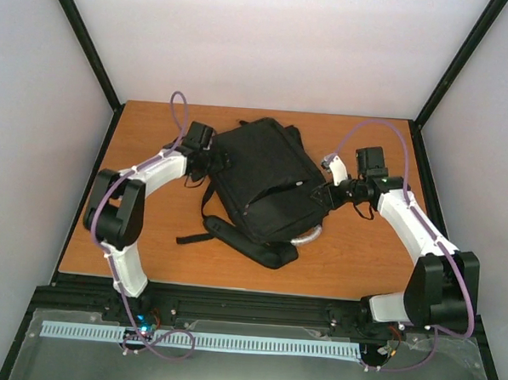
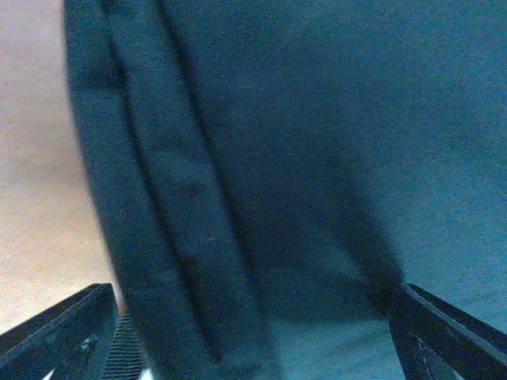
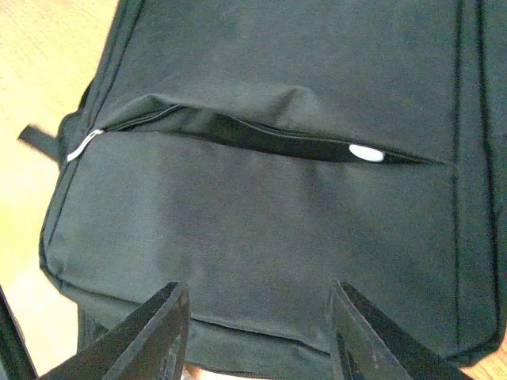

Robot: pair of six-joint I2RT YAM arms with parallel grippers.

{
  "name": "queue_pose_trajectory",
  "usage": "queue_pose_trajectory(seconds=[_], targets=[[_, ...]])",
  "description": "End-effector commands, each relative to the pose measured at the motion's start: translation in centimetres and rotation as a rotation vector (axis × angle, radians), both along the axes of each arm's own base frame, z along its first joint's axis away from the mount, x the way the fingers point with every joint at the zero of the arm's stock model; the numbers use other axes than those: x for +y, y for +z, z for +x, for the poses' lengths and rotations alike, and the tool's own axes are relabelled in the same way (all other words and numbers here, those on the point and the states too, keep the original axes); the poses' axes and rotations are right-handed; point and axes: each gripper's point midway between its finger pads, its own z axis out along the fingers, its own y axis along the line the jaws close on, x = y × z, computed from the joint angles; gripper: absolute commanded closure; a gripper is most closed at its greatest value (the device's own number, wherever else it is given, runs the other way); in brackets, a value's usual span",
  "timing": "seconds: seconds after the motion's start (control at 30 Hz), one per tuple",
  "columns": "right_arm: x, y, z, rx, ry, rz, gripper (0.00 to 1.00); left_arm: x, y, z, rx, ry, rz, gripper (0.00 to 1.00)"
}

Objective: Pack the student bag
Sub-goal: Adjust the student bag at the center of the board.

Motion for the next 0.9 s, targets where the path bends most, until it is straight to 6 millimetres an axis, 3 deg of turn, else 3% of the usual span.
queue_pose_trajectory(seconds=[0.0, 0.1, 0.23, 0.33, 0.47, 0.6, 0.77, 0.87], targets=[[-0.1, 0.7, 0.2, -0.054, 0.022, 0.028, 0.52, -4.8, 1.8, 4.1, -0.069, -0.129, -0.160, 0.06], [-0.4, 0.4, 0.4, -0.046, 0.016, 0.028, 0.52, -7.3, 1.3, 4.9, -0.056, -0.206, -0.190, 0.11], [-0.6, 0.4, 0.5, -0.044, 0.012, 0.029, 0.52, -11.0, 0.8, 4.4, -0.023, -0.330, -0.154, 0.13], [-0.7, 0.5, 0.5, -0.044, 0.011, 0.033, 0.52, -10.6, 1.3, 4.1, -0.009, -0.330, -0.081, 0.14], [-0.9, 0.7, 0.5, -0.047, 0.004, 0.040, 0.52, -6.8, 3.9, 3.5, -0.051, -0.304, 0.113, 0.11], [-1.0, 0.8, 0.6, -0.048, 0.006, 0.046, 0.51, -0.3, 6.5, 2.9, -0.088, -0.189, 0.371, 0.00], [-0.9, 0.7, 0.5, -0.041, 0.013, 0.050, 0.51, 6.3, 6.2, 1.9, -0.038, -0.082, 0.468, 0.00], [-0.8, 0.7, 0.4, -0.041, 0.021, 0.052, 0.51, 9.0, 5.5, 2.0, 0.004, -0.037, 0.503, 0.00]])
